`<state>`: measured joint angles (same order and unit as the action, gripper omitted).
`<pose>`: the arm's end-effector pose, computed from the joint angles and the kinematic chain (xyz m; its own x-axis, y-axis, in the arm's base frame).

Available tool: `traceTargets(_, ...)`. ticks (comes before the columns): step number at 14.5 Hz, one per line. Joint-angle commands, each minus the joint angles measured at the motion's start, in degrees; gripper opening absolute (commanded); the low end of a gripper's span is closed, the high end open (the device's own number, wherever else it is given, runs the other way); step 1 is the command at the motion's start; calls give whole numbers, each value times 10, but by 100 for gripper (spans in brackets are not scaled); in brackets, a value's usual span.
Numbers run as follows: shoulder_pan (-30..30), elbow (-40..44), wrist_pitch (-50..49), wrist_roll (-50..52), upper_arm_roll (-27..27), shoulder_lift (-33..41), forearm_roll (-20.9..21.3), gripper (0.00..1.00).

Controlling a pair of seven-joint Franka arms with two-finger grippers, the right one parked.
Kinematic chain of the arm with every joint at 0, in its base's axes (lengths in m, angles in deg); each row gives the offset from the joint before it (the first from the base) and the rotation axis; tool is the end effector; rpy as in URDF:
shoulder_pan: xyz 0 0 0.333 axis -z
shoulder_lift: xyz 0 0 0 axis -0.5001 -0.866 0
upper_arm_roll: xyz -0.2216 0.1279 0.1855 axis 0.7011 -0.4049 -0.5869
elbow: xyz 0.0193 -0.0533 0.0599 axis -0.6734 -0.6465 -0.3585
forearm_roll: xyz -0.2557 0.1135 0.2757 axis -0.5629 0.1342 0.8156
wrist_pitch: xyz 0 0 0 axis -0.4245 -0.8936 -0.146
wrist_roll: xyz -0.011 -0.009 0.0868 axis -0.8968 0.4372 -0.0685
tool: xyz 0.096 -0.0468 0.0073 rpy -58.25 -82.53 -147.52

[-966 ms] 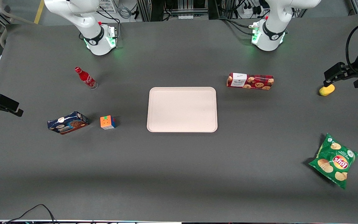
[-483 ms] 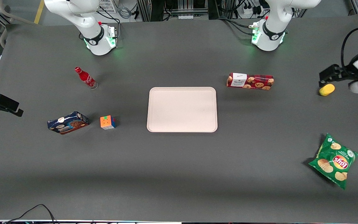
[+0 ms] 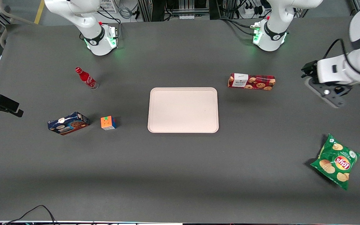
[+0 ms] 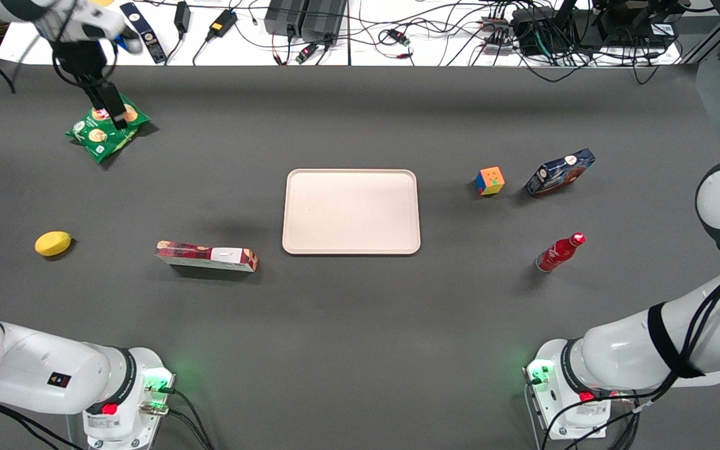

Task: Place red cookie box on tray
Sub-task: 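Move the left gripper over the red plaid cookie box, then lower the left gripper and close it on the cookie box's end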

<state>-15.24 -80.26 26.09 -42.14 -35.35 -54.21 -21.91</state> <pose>0.5271 -0.0492 0.5196 0.6611 -0.7108 -0.2400 -0.6946 -0.7008 0.1623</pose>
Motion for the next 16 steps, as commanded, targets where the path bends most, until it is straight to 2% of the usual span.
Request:
traceTargets(1, 1, -84, 38, -113, 63, 47, 47, 100)
traceTargets(3, 0, -142, 72, -153, 85, 69, 47, 100)
traceTargets(6, -1, -293, 205, -173, 106, 136, 38, 100)
traceTargets(9, 0, -402, 308, -226, 111, 173, -2, 100)
traceTargets(12, 0, -472, 363, -246, 128, 189, -33, 100)
traceTargets(16, -3, -562, 477, -247, 196, 206, -76, 100)
